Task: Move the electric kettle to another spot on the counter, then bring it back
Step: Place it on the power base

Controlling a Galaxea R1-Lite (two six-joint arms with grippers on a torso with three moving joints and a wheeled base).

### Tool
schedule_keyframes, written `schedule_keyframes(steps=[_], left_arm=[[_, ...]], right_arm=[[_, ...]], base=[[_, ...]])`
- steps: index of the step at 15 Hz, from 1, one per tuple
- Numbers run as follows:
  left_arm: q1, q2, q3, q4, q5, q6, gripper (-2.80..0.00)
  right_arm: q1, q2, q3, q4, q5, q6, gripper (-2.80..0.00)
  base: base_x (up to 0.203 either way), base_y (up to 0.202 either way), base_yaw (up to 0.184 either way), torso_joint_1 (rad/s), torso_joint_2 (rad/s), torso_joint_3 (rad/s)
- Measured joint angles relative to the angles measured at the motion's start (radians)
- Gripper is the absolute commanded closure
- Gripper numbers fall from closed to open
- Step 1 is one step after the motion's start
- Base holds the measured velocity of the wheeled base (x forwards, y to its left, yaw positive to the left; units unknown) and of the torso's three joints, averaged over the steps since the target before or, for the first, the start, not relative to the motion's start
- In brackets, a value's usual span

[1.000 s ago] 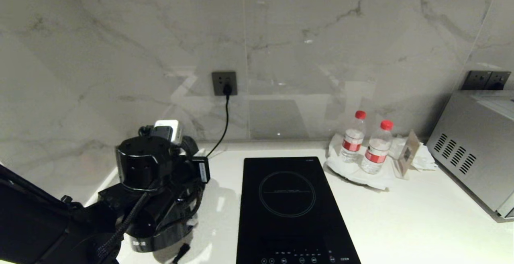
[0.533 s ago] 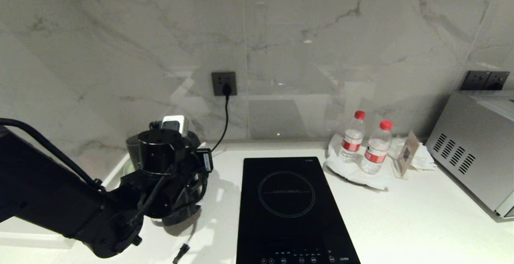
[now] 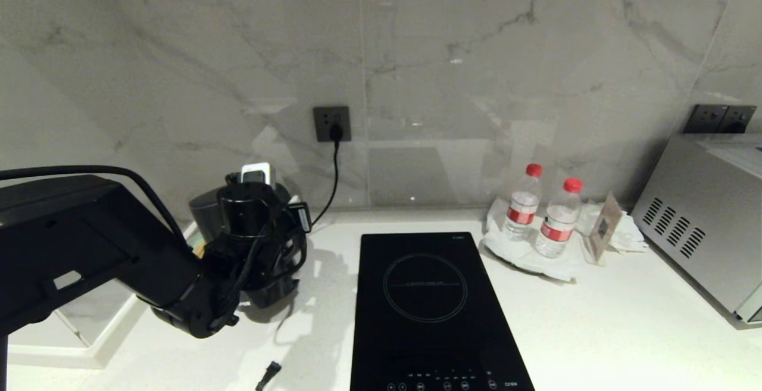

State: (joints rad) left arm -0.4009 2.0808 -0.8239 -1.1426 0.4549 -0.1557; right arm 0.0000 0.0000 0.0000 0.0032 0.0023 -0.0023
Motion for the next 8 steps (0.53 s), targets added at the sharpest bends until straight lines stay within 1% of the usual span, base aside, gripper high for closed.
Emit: schedule_keyframes(steps=[2,5,8], left_arm=[[0.011,0.021,-0.029,0.002,0.001,0.002,0.0],[0.032,0.043,-0.076,0.005,0.0,0.022,0.0],[0.047,0.052,-0.144,0.054,0.0,0.022,0.0]], right_arm=[[0.0,0.0,0.0,0.0,0.0,0.0,0.0],[0.0,0.0,0.0,0.0,0.0,0.0,0.0],[0.0,0.0,0.0,0.0,0.0,0.0,0.0]], base=[[0.0,0.0,0.0,0.0,0.0,0.0],[0.0,0.0,0.0,0.0,0.0,0.0],[0.0,0.0,0.0,0.0,0.0,0.0]])
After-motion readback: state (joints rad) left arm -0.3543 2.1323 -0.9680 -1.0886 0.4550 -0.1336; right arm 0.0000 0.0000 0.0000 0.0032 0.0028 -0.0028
